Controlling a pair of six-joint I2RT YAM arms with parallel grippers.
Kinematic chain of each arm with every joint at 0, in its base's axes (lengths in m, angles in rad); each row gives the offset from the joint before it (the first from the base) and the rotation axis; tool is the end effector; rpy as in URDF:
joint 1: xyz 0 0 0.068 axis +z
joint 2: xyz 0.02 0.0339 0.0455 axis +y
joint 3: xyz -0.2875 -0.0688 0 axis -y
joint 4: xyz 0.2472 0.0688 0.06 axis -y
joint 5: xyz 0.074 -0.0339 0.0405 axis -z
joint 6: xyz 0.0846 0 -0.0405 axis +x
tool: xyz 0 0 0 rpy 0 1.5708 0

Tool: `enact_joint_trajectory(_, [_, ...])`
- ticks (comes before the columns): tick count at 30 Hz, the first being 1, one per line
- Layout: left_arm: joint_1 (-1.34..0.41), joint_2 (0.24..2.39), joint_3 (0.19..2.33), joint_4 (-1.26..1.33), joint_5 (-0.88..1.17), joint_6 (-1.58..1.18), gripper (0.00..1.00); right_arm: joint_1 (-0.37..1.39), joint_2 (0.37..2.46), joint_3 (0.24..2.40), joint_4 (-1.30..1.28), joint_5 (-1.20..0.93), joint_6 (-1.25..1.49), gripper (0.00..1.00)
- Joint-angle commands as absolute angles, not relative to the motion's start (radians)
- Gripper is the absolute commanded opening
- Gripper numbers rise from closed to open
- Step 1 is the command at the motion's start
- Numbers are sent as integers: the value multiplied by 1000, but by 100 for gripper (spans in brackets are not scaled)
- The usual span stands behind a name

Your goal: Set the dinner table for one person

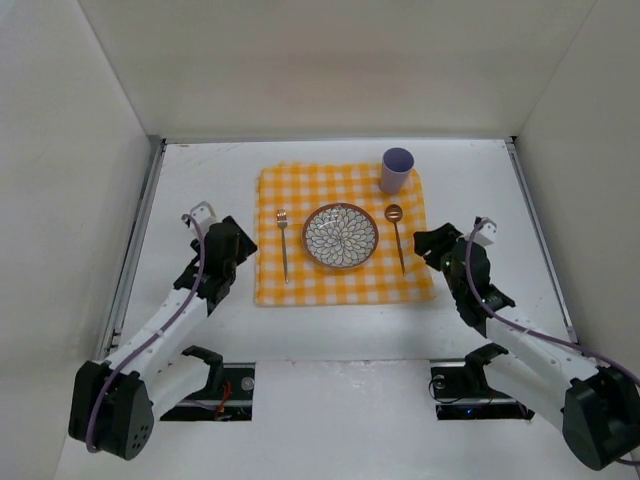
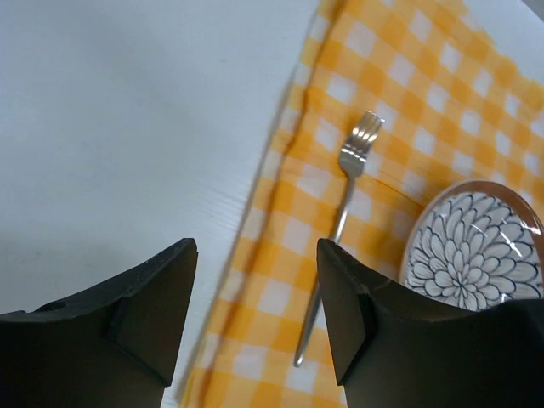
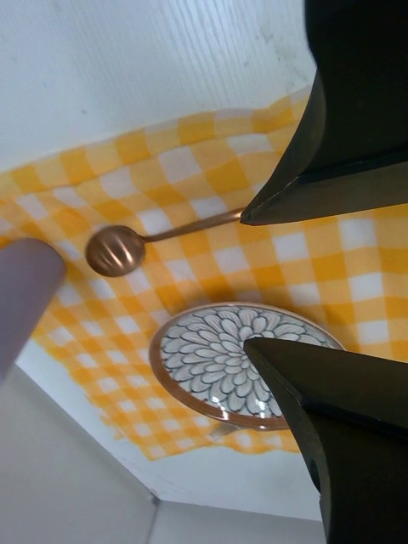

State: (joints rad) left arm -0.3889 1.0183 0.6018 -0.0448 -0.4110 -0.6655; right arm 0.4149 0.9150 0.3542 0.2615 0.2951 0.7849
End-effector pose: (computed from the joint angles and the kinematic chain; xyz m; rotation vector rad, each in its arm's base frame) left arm 0.2489 -0.0655 0.2456 -0.5274 1.9298 -0.2611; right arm 0.2241 0.0718 0.2150 0.5493 1.8125 0.5534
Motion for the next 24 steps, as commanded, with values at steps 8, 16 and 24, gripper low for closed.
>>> enact_joint_trajectory(8, [-171, 851, 381, -5, -325, -845, 59, 357, 862, 350, 218, 525, 822, 63])
enact_joint_trajectory(16, [-85, 865, 325, 51, -288, -861, 58, 335, 976, 339, 276, 506, 854, 63])
enact_joint_trajectory(24, [-81, 962, 328, 97, -295, -854, 54, 340, 991, 330, 324, 479, 851, 63])
